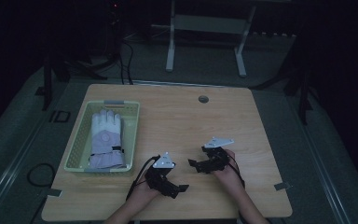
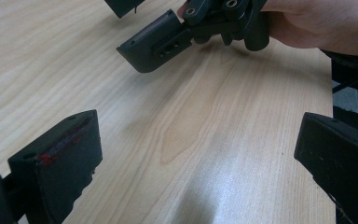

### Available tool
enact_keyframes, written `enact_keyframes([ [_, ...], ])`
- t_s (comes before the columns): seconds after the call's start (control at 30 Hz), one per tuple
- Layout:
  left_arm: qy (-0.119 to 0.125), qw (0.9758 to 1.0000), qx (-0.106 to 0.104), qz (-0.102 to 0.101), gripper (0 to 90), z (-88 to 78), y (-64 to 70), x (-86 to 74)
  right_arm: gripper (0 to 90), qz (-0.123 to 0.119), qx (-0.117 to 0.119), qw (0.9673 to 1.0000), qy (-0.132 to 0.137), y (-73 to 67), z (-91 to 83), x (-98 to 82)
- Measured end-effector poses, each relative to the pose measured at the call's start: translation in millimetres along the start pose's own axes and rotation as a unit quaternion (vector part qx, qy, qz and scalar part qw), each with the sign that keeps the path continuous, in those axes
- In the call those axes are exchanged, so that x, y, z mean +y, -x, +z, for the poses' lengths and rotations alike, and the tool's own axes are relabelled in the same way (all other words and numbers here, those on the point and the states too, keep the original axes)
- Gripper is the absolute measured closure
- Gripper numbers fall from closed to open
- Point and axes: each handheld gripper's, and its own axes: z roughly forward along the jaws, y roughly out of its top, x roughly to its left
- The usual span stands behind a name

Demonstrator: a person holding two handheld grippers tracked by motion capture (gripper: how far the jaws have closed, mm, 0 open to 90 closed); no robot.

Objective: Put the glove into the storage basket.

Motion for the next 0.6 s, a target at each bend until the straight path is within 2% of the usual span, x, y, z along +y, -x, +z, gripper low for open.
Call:
enact_keyframes([
  [0.13,-0.013,0.9998,0.011,0.009,1.0,4.1,0.5,-1.2,14.0,-0.005,0.005,1.0,0.004,2.3,-2.1,-6.7],
  [0.27,-0.015,0.9998,0.012,0.007,1.0,6.7,-1.1,-3.4,14.0,-0.015,0.011,0.9997,0.014,1.3,-5.9,-11.3],
  [0.4,-0.006,0.9999,0.006,0.008,1.0,5.6,0.3,-4.2,14.0,-0.03,0.005,0.9995,0.007,0.6,-6.4,-15.6],
  [0.5,0.0,0.9999,0.007,0.012,1.0,2.9,0.6,-4.5,14.0,-0.026,0.002,0.9996,0.009,1.6,-7.1,-17.8],
  [0.6,0.008,0.9999,0.009,0.008,1.0,0.6,-1.0,-6.0,14.0,-0.026,0.004,0.9996,0.013,1.9,-7.9,-17.6],
])
